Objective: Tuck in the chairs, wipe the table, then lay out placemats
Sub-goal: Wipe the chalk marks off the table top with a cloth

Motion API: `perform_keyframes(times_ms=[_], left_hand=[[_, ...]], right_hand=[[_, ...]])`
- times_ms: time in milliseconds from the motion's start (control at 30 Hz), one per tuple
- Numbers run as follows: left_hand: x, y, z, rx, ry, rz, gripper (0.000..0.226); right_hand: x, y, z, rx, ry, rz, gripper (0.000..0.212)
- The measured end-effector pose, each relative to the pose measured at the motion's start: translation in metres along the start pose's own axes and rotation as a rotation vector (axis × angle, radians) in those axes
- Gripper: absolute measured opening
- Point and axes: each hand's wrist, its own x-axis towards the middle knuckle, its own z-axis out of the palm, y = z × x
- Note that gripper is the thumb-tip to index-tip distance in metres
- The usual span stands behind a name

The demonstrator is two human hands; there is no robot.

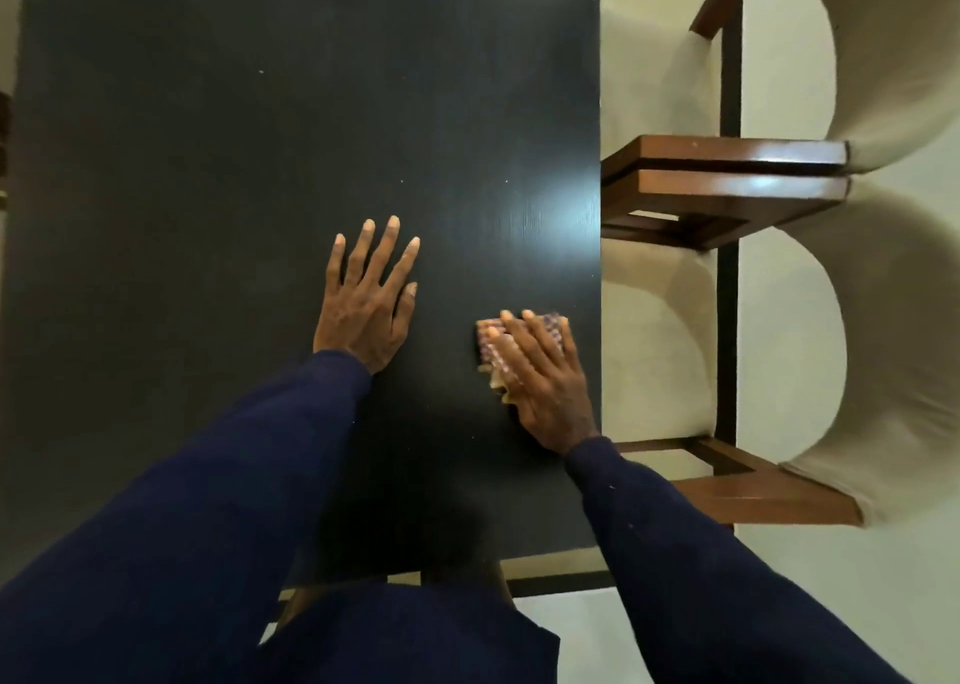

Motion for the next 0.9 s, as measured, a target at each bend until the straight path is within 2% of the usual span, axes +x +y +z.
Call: perform_keyframes(times_ms=[100, 167, 233, 367, 467, 567, 633, 800, 900], left_hand=[[0.001, -0.001, 0.001, 0.008, 0.0, -0.007, 0.056], [0.002, 0.0, 0.002, 0.006, 0.004, -0.014, 0.057], [0.002, 0.002, 0.002, -0.009, 0.015, -0.025, 0.057], [0.003, 0.0, 0.002, -0.029, 0.05, -0.121, 0.059], [0.002, 0.0, 0.001, -0.02, 0.076, -0.233, 0.06], [0.002, 0.001, 0.002, -0.019, 0.081, -0.232, 0.061], [0.003, 0.001, 0.003, -0.014, 0.084, -0.23, 0.061], [0.004, -0.002, 0.005, -0.008, 0.098, -0.225, 0.06], [0.003, -0.002, 0.005, -0.007, 0.103, -0.222, 0.06]], right_hand=[[0.002, 0.04, -0.004, -0.033, 0.034, 0.243, 0.067], [0.035, 0.059, -0.005, -0.032, 0.049, 0.41, 0.064], [0.079, 0.067, -0.003, -0.042, 0.08, 0.491, 0.062], [0.145, 0.048, 0.007, -0.043, 0.099, 0.383, 0.066], [0.136, 0.026, 0.007, -0.013, 0.043, 0.124, 0.074], [0.1, 0.044, 0.004, -0.004, -0.021, -0.118, 0.071], [0.098, 0.069, -0.002, -0.005, 0.0, -0.092, 0.067], [0.182, 0.097, -0.008, -0.038, 0.016, 0.258, 0.066], [0.225, 0.076, -0.005, -0.014, 0.046, 0.242, 0.063]])
